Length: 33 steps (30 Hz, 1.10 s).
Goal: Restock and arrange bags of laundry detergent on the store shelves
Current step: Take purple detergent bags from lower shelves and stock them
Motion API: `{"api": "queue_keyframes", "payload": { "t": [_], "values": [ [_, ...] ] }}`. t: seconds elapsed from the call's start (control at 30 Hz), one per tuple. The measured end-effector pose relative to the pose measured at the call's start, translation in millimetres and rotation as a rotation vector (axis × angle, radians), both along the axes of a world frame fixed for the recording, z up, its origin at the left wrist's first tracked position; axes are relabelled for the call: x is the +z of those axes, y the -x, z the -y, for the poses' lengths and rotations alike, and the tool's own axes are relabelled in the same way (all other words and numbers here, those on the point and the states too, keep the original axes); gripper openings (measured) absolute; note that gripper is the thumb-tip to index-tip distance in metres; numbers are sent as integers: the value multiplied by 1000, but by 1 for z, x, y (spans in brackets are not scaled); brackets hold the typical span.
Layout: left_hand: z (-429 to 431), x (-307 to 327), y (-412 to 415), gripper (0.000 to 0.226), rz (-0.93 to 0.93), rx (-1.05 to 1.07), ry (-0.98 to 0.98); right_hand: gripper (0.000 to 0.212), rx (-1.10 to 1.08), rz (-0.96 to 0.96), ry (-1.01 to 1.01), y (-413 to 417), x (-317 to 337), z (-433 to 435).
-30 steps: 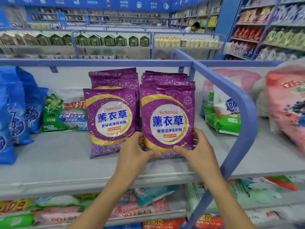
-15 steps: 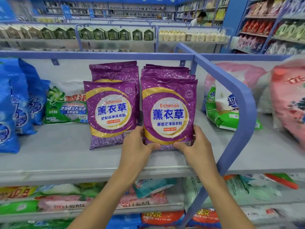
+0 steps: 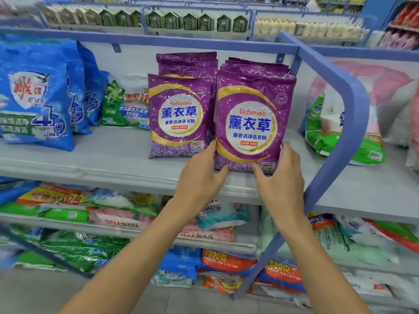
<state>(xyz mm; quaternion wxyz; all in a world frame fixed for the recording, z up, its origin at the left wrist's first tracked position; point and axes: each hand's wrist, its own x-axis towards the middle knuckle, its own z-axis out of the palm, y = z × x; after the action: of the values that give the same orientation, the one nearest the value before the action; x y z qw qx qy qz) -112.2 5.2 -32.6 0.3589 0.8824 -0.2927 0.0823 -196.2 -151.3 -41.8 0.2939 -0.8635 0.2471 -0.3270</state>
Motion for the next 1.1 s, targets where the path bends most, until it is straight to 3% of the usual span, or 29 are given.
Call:
{"api": "queue_keyframes", "payload": {
  "t": [0.23,0.47,0.73,1.1],
  "values": [
    [-81,-11,34,67,27,17,-183,65,35,-121,195,39,-11,-39],
    [-203,-44,77,67,20,118,-309,73,119,-356,200,90,-38,-119],
    [-309,-69,134,61,-27,257,-337,73,282,-492,193,120,-73,-219],
    [-414,-79,162,59,-143,589,-303,65,563,-493,153,81,-81,-318]
  ]
}}
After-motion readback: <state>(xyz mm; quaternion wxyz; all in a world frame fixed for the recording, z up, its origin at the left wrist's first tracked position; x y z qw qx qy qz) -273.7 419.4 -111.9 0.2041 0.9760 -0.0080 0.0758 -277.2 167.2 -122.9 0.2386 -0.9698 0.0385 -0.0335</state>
